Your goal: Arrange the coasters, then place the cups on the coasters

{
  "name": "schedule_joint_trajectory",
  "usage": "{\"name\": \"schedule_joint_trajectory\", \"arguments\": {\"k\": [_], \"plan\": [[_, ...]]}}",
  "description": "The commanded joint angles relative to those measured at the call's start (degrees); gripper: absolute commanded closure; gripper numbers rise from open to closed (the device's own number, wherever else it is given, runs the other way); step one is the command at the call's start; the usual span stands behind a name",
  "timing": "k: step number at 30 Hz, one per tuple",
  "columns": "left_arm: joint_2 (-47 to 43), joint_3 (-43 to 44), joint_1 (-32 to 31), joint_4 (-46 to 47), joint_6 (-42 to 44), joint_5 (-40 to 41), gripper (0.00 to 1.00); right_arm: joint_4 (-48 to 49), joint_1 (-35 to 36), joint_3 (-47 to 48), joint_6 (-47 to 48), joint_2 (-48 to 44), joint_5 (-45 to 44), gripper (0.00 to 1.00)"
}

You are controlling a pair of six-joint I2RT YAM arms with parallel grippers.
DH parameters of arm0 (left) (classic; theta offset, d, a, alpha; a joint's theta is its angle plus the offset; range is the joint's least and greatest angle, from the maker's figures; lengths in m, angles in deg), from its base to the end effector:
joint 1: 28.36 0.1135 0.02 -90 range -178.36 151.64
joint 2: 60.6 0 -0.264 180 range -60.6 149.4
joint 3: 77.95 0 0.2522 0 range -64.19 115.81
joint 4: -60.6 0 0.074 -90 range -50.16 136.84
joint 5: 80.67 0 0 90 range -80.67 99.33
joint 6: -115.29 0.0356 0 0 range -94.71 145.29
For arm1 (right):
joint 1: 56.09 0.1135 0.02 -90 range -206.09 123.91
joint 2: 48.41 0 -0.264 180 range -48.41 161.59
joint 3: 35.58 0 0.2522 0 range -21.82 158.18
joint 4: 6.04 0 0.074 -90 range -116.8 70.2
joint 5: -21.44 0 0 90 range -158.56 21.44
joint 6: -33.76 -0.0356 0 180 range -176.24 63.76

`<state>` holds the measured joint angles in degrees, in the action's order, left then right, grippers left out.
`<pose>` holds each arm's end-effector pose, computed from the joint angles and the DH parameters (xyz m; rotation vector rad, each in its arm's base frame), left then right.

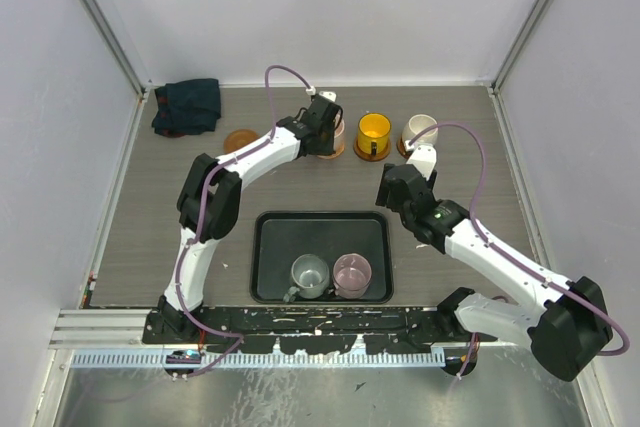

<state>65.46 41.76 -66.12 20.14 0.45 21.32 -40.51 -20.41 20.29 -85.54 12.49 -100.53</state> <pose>0.4002 -0.3007 0.2197 0.1695 2.3762 -0.2759 0.1923 0.1149 0.2558 0.1681 2.1342 0.0248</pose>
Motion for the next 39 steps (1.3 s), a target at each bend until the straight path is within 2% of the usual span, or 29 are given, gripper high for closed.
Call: {"name": "schedule_joint_trajectory", "arguments": {"k": [1,39], "plan": [[-2.1,3.6,0.3,4.5,-0.5,2.0,1.0,2.8,0.3,-0.4,-1.2,0.3,0.4,0.3],[-3.2,0.9,0.3,4.9,-2.2,2.4,1.0,3.4,0.4,-0.6,-1.5,0.8,2.0,0.3]]}}
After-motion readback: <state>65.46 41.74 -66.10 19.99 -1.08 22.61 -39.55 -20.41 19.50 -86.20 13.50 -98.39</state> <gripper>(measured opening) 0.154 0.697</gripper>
